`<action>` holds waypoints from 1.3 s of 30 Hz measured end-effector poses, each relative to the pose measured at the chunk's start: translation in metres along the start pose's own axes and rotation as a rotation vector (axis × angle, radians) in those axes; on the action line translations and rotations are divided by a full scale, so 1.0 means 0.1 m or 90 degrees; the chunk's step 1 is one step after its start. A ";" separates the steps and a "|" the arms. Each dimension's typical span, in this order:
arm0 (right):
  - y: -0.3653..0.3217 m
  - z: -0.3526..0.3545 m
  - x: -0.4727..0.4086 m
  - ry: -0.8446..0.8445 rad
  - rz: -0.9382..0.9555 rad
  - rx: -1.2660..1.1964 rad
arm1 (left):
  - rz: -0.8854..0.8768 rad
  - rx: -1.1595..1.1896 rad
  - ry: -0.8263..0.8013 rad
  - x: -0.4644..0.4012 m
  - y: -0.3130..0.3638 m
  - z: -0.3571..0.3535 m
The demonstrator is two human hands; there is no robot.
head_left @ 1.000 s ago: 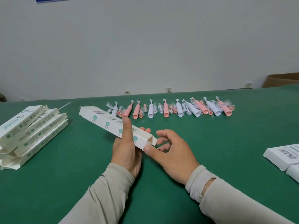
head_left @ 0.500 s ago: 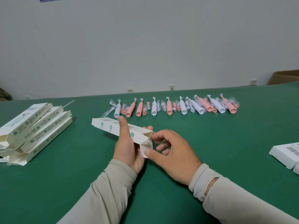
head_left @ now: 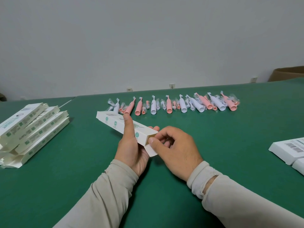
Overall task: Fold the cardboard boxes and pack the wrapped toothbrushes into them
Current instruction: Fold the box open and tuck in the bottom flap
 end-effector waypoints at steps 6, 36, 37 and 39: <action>-0.02 0.04 -0.02 -0.035 0.050 0.018 | -0.012 0.017 0.020 -0.06 0.10 0.07; -0.06 0.16 -0.10 -0.057 0.176 0.158 | -0.075 -0.168 -0.059 0.11 0.09 0.01; -0.04 0.15 -0.11 -0.059 0.155 0.131 | -0.141 -0.212 -0.022 0.11 0.13 0.01; 0.02 0.17 -0.16 -0.031 0.091 0.057 | -0.333 -0.367 0.069 0.12 0.26 0.05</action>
Point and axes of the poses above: each hand's wrist, its own x-axis away from the middle knuckle, its own z-axis out of the back of the hand, y = z × x, the point moved 3 cm from there along -x, towards the middle knuckle, and after that the axes turned 13 degrees about y, right-handed, at the moved point
